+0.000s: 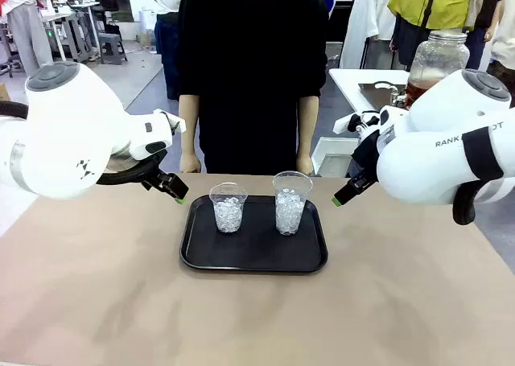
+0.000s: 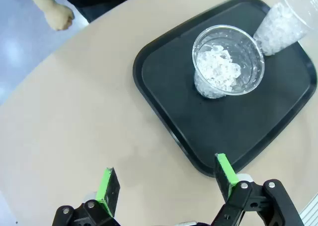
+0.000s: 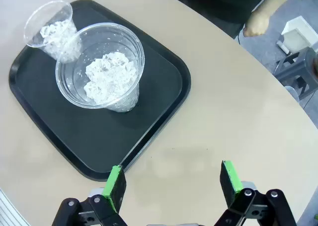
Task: Pour the drink into the iced cup.
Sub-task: Pick up the iced cup indicated by the human and present it to them.
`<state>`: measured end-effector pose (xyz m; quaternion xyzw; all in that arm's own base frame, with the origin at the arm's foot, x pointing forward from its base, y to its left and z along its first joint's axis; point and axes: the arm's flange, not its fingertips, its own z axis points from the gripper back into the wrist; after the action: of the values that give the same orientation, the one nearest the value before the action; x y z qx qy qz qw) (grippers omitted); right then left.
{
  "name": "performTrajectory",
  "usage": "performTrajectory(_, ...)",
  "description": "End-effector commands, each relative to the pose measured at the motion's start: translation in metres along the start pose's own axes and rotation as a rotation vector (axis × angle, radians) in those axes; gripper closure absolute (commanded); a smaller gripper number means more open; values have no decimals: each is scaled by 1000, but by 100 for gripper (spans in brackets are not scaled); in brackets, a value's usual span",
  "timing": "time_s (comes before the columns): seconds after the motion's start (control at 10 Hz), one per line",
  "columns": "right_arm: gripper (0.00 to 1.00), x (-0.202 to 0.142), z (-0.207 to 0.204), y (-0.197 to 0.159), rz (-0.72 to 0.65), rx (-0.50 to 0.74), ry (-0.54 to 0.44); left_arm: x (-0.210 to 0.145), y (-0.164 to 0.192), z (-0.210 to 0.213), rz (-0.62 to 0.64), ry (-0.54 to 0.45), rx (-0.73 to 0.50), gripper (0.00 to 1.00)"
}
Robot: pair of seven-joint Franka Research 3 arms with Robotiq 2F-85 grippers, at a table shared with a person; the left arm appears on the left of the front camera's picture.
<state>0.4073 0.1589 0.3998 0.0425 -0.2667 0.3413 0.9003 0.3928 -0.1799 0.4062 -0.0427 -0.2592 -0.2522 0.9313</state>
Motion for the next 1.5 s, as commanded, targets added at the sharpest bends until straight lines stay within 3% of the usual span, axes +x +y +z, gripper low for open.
performTrajectory(0.0,0,1,1,0,0,-1,-4,0,-1,1,0,-2,-2,0)
performTrajectory(1.0,0,0,0,0,0,0,0,0,0,0,0,0,0,0)
performTrajectory(1.4,0,33,61,-30,-131,149,-74,39,16,63,45,-72,-93,0)
